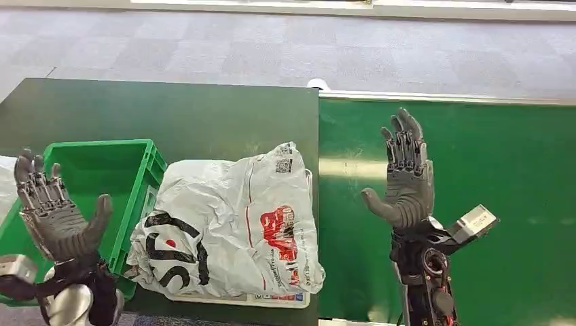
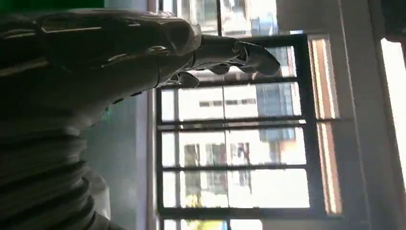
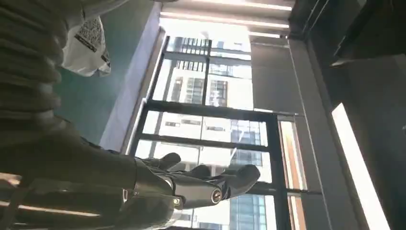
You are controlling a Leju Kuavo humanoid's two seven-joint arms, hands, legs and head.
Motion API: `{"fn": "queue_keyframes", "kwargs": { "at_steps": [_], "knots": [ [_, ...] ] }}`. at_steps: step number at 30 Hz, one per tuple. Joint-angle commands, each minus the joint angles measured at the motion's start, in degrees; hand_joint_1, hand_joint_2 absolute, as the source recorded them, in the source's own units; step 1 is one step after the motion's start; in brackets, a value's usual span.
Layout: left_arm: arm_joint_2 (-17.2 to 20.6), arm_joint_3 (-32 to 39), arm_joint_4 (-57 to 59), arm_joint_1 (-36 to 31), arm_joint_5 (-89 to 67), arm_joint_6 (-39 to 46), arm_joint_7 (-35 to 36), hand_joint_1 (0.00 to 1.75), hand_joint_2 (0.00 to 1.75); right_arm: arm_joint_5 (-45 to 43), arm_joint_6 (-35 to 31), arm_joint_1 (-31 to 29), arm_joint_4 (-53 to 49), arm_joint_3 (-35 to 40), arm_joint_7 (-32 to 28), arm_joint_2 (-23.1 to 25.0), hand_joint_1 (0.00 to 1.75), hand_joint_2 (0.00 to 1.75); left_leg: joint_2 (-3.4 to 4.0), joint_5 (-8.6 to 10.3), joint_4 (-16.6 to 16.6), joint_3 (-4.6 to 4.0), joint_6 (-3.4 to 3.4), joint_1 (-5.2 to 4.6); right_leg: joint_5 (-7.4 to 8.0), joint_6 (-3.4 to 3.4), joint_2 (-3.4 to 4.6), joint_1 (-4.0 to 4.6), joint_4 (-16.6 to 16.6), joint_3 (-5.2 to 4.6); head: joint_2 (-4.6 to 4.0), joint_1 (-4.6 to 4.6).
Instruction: Moved the parcel from conveyor to table for the left to box.
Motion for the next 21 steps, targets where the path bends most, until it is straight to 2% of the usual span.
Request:
{"fn": "queue_keyframes", "kwargs": {
  "at_steps": [1,5,7,10,12,14,17,21],
  "knots": [
    [-9.8,12.7,-4.5,-0.2,5.0,-27.6,0.2,0.00,1.75,1.4,-2.6,1.0,2.7,-1.4,1.3,1.1,0.00,1.75,0.10,0.00,0.0,-0.04,0.08,0.02,0.05,-0.10,0.07,0.04,0.0,-0.06,0.00,-0.02],
    [-7.6,7.8,-2.0,-0.2,1.1,-36.1,0.2,0.00,1.75,1.3,-1.5,1.3,3.7,-1.5,1.4,0.9,0.00,1.75,-0.02,0.11,-0.1,-0.07,0.10,0.01,0.11,-0.18,-0.08,0.05,-0.1,-0.08,0.00,0.00],
    [-5.9,4.7,-1.5,-0.1,-1.7,-34.9,0.2,0.00,1.75,1.4,-1.1,1.6,3.6,-1.8,1.6,0.8,0.00,1.75,-0.04,0.06,-0.1,-0.01,0.05,0.00,0.04,-0.10,-0.08,0.02,-0.1,-0.01,0.00,0.00],
    [-1.4,-3.2,0.4,0.5,-5.8,-33.0,0.2,0.00,1.75,1.9,0.2,1.2,4.7,-2.2,1.9,1.0,0.00,1.75,-0.06,0.08,-0.1,-0.01,0.06,0.00,0.06,-0.12,-0.11,0.02,-0.1,-0.02,0.00,-0.02],
    [2.8,-10.0,4.0,0.0,-13.5,-25.5,0.2,0.00,1.75,2.3,0.5,0.6,5.2,-2.6,1.9,1.1,0.00,1.75,-0.09,0.05,-0.1,0.04,0.04,-0.03,0.02,-0.08,-0.12,-0.01,0.0,0.03,0.00,-0.02],
    [4.7,-14.2,8.3,-0.9,-16.0,-23.9,0.2,0.00,1.75,3.0,-0.1,0.0,5.6,-2.7,2.2,1.0,0.00,1.75,-0.13,0.09,-0.1,0.03,0.05,-0.03,0.03,-0.10,-0.16,-0.01,-0.1,0.04,0.00,-0.02],
    [5.0,-17.2,13.8,-2.4,-24.7,-20.9,0.3,0.00,1.75,3.0,0.1,-0.3,6.0,-2.8,2.2,0.9,0.00,1.75,-0.14,0.10,-0.1,0.06,0.05,-0.04,0.03,-0.09,-0.17,-0.02,-0.1,0.07,0.00,0.00],
    [5.3,-18.9,18.3,-3.4,-31.9,-20.6,4.5,0.00,1.75,3.3,0.2,-0.2,5.9,-3.2,2.5,1.2,0.00,1.75,-0.13,0.13,-0.1,0.04,0.07,-0.03,0.08,-0.14,-0.17,0.00,-0.1,0.04,0.00,0.00]
  ]
}}
